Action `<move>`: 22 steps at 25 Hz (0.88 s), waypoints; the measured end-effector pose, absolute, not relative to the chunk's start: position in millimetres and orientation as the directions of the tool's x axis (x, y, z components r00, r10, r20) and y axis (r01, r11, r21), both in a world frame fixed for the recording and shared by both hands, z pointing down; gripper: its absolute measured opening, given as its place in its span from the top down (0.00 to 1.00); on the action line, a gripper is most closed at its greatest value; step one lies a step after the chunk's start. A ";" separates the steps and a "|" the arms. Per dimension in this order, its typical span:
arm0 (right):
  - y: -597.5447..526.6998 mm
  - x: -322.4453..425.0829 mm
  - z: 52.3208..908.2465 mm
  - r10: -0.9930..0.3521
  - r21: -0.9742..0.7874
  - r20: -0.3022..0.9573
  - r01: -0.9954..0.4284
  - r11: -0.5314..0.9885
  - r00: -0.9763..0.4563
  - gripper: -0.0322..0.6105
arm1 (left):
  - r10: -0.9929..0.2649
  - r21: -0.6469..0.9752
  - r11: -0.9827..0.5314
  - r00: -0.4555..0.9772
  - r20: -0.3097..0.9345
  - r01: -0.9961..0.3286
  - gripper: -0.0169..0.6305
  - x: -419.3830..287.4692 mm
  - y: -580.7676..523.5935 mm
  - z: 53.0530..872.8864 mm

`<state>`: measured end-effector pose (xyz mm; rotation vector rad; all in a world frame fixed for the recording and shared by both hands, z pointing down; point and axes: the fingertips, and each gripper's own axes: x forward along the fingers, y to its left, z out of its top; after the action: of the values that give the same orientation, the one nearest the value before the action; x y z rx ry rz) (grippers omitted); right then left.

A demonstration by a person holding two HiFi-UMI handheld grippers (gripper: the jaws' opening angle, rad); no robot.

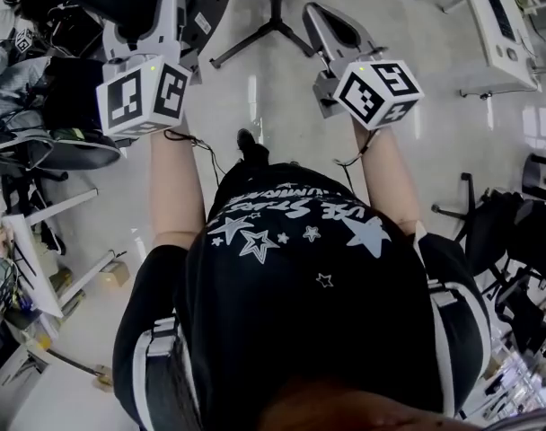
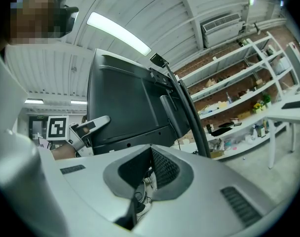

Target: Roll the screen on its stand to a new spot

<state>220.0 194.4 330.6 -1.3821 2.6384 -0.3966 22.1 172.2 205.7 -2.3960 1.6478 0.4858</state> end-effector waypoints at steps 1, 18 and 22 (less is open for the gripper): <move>197.5 222.6 330.9 -0.823 -0.293 0.001 -0.787 0.543 -0.568 0.94 | -0.868 0.025 -0.363 0.328 -0.373 -0.931 0.62 23.1 175.0 205.9; 229.6 263.6 311.7 -0.827 -0.275 -0.069 -0.786 0.553 -0.558 0.94 | -0.870 0.017 -0.370 0.340 -0.356 -0.929 0.62 40.0 194.8 212.9; 240.9 271.2 310.2 -0.823 -0.279 -0.085 -0.780 0.560 -0.561 0.94 | -0.894 0.007 -0.320 0.299 -0.332 -0.947 0.62 32.2 200.9 214.6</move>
<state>271.2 240.9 310.2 -1.3479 2.5882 -0.3102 32.2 200.9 214.6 -2.3721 1.7054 0.4122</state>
